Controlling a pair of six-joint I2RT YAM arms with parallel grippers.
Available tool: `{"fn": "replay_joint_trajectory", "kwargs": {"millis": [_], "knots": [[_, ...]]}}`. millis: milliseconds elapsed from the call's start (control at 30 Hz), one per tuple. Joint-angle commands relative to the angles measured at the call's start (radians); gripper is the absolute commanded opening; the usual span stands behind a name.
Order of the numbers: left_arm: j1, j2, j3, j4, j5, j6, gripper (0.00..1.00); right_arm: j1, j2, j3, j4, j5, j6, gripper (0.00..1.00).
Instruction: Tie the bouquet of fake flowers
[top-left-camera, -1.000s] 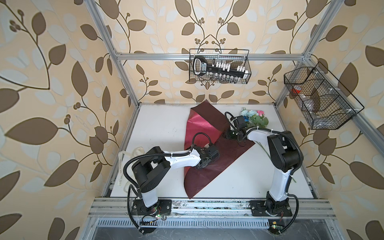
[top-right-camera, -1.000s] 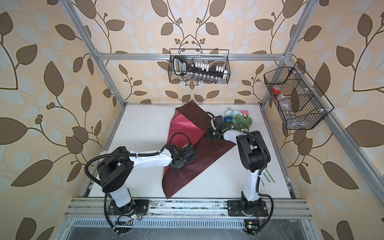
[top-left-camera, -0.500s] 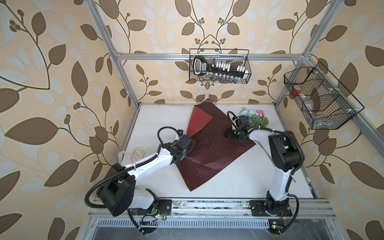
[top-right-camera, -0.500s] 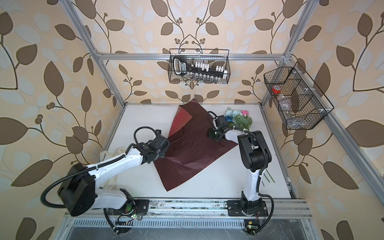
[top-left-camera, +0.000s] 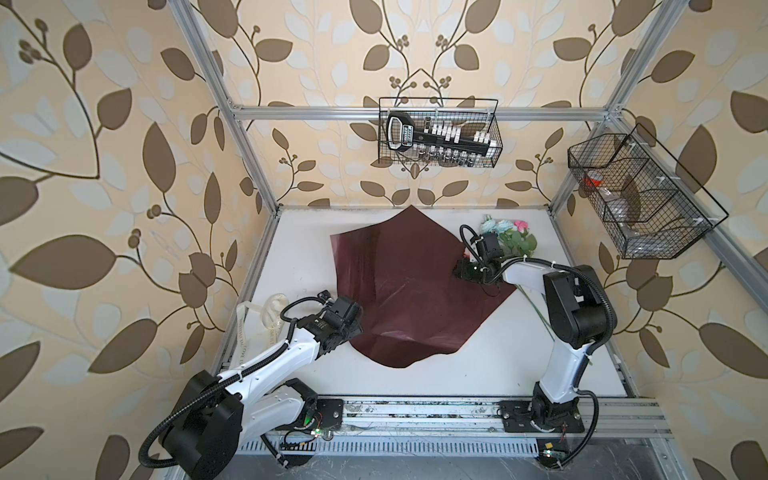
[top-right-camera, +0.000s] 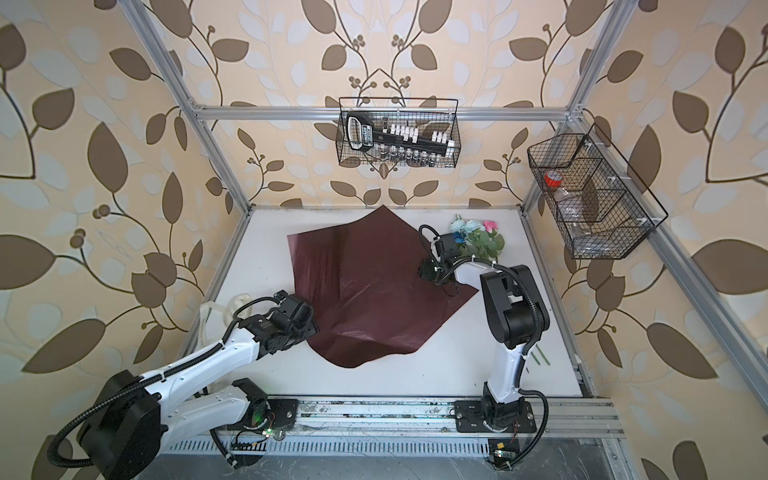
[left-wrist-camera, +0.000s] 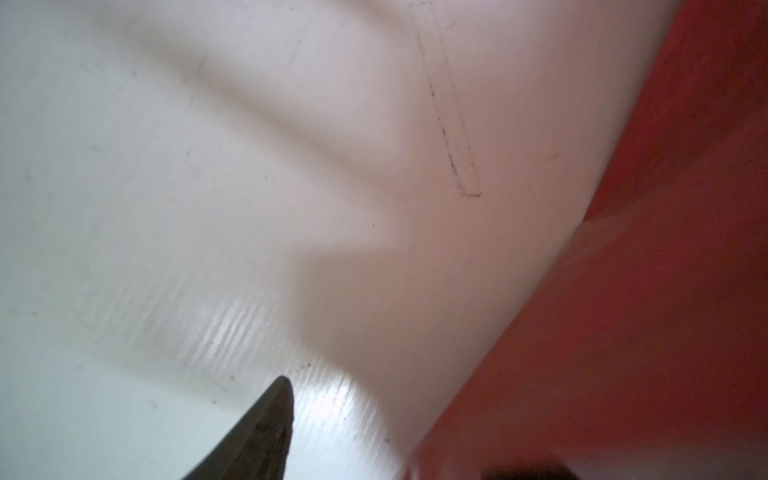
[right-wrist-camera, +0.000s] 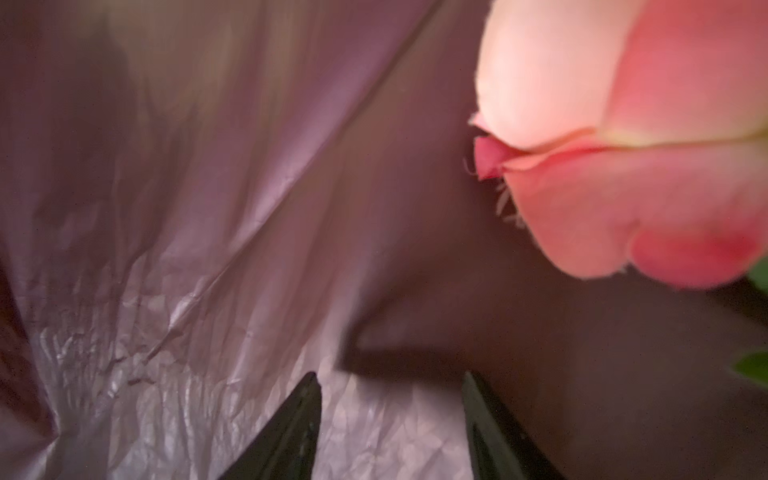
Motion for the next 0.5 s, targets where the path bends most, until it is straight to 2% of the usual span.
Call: {"fn": "replay_joint_trajectory", "kwargs": {"millis": [0,67,333,467], "knots": [[0.012,-0.104,0.036,-0.122,-0.107,-0.031,0.87,-0.005,0.007,-0.048,-0.124,0.011,0.006,0.57],[0.014,-0.152,0.058,-0.174,-0.16,-0.012,0.99,-0.003,-0.002,-0.048,-0.124,-0.003,0.003,0.57],[0.013,-0.23,0.217,-0.378,-0.307,0.065,0.99,-0.002,-0.081,-0.047,-0.137,-0.074,-0.009,0.6],[0.013,-0.221,0.314,-0.373,-0.312,0.188,0.99,-0.003,-0.161,-0.035,-0.172,-0.055,-0.018,0.61]]}}
